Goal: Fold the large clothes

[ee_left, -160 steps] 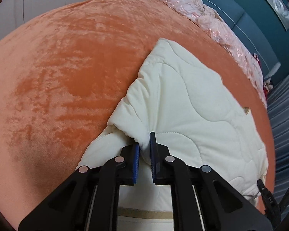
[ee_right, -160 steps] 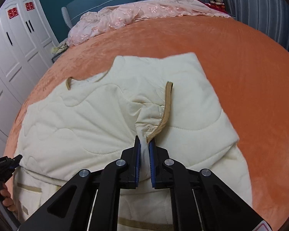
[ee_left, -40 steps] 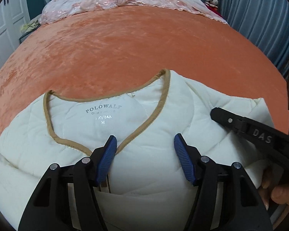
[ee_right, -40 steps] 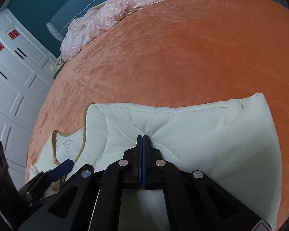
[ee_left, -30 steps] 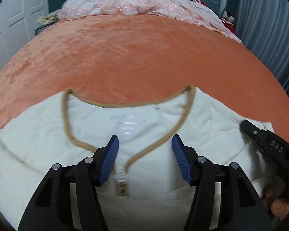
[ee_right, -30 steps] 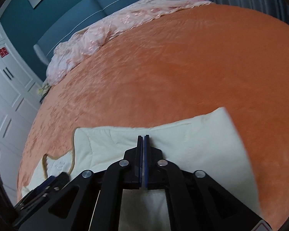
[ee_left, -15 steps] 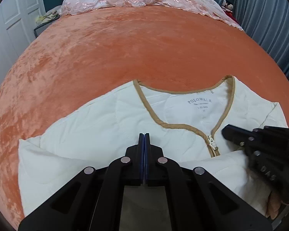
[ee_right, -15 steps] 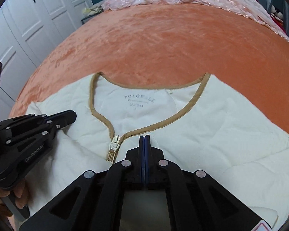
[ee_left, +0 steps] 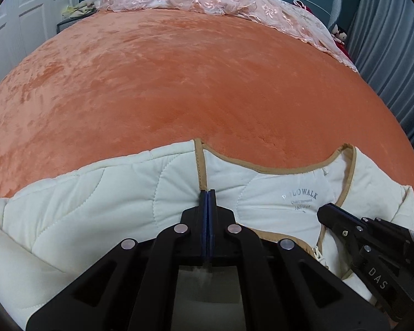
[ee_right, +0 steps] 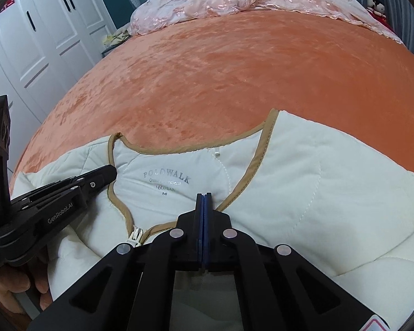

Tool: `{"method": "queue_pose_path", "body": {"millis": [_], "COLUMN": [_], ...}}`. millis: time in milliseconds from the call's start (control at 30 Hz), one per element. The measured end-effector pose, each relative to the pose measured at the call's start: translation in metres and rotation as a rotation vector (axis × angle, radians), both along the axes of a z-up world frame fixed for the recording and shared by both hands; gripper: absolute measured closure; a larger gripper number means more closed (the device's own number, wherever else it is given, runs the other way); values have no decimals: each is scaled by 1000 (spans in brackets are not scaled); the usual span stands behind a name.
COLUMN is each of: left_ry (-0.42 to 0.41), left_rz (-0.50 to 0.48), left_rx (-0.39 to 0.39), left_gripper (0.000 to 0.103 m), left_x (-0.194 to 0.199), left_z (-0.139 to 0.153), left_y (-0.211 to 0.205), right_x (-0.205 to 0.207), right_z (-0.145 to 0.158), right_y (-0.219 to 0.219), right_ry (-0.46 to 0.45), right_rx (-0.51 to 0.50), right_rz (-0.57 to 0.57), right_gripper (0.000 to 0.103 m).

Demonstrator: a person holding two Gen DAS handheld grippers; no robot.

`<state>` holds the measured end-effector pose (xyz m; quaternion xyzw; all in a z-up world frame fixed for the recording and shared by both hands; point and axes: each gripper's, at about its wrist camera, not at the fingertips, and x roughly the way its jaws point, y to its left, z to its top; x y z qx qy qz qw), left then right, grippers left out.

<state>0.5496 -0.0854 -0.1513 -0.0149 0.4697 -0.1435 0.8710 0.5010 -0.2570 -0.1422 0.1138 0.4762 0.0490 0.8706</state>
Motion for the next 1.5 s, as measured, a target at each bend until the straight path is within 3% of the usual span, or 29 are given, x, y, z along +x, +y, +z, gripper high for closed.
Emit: {"method": "queue_pose_path", "body": {"millis": [167,400,867,1000,1033,1067,1100,1133,1167,1233,1367,1500], "left_ry": [-36,-66,-105,-92,-98,-116,-140,-163,-186,-168,-24,79], "left_rz": [25,17,17,38,72,101,114,118,111,99,115,164], "left_rx": [23,179,197,237,230,191,133,87,57,67,-1,30], "left_gripper": [103,103,103,100,90,78,51,36,35,35,35,35], "left_x": [0,-1,-3,-16,-26,-41,-61,-83,-105,-148,-234,-324], "left_z": [-1,-1,-4,13,26,41,58,74,88,107,116,105], "left_y": [-5,-25,-25,-26,-21,-13,-1,10,23,50,119,172], "right_x": [1,2,3,-6,-19,-39,-65,-92,-117,-178,-306,-418], "right_z": [-2,-3,-5,12,31,53,75,92,104,121,134,122], "right_y": [-1,3,6,2,-3,-11,-25,-38,-50,-71,-103,-125], "right_ry": [-14,-4,-21,-43,-96,-175,-253,-293,-298,-293,-222,-82], "right_rx": [-2,-33,-44,-58,-113,-100,-12,88,152,195,95,-1], "right_rz": [-7,-1,-1,-38,-115,-197,-254,-271,-273,-279,-294,-322], "right_gripper": [103,103,103,103,103,95,83,71,65,62,52,41]}}
